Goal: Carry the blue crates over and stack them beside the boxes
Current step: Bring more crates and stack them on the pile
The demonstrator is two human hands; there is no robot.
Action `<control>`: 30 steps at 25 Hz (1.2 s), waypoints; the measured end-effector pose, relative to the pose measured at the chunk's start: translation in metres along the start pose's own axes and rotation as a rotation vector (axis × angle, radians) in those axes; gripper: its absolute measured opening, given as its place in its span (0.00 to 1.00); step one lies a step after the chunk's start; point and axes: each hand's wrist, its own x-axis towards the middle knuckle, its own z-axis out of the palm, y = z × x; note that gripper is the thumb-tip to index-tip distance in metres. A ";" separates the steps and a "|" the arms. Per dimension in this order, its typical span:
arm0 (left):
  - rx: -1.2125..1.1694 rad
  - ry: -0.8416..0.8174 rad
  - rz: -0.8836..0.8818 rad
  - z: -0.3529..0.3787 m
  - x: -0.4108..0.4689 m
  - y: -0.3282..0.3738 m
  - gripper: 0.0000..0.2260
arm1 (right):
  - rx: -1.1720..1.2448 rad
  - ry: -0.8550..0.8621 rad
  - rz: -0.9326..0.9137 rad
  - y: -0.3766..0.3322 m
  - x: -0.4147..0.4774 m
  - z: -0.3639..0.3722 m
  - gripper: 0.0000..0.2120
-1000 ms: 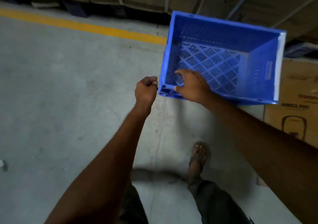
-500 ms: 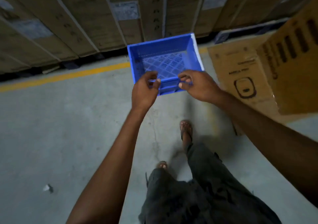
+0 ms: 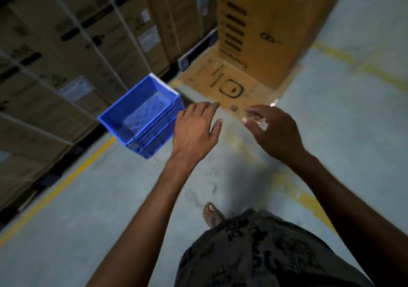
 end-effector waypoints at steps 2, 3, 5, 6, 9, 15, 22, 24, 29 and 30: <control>-0.007 -0.015 0.133 0.005 0.005 0.058 0.19 | 0.050 0.043 0.147 0.032 -0.044 -0.039 0.14; -0.010 -0.029 0.211 0.010 0.005 0.095 0.19 | 0.063 0.079 0.216 0.051 -0.071 -0.063 0.15; -0.030 -0.058 0.357 0.023 -0.001 0.167 0.19 | 0.052 0.161 0.324 0.088 -0.125 -0.106 0.15; -0.040 -0.077 0.434 0.031 -0.008 0.207 0.18 | 0.034 0.214 0.372 0.106 -0.156 -0.130 0.15; -0.080 -0.092 0.630 0.053 -0.039 0.336 0.17 | -0.024 0.348 0.493 0.159 -0.258 -0.205 0.15; -0.211 -0.104 0.988 0.078 -0.124 0.576 0.17 | -0.173 0.524 0.757 0.236 -0.454 -0.335 0.15; -0.308 -0.197 1.362 0.103 -0.203 0.796 0.18 | -0.229 0.706 1.078 0.293 -0.625 -0.426 0.15; -0.324 -0.260 1.452 0.115 -0.225 0.857 0.19 | -0.244 0.738 1.162 0.316 -0.666 -0.450 0.15; -0.385 -0.311 1.608 0.152 -0.267 1.012 0.19 | -0.289 0.799 1.314 0.390 -0.747 -0.525 0.15; -0.390 -0.316 1.628 0.159 -0.273 1.044 0.19 | -0.290 0.806 1.338 0.407 -0.761 -0.541 0.15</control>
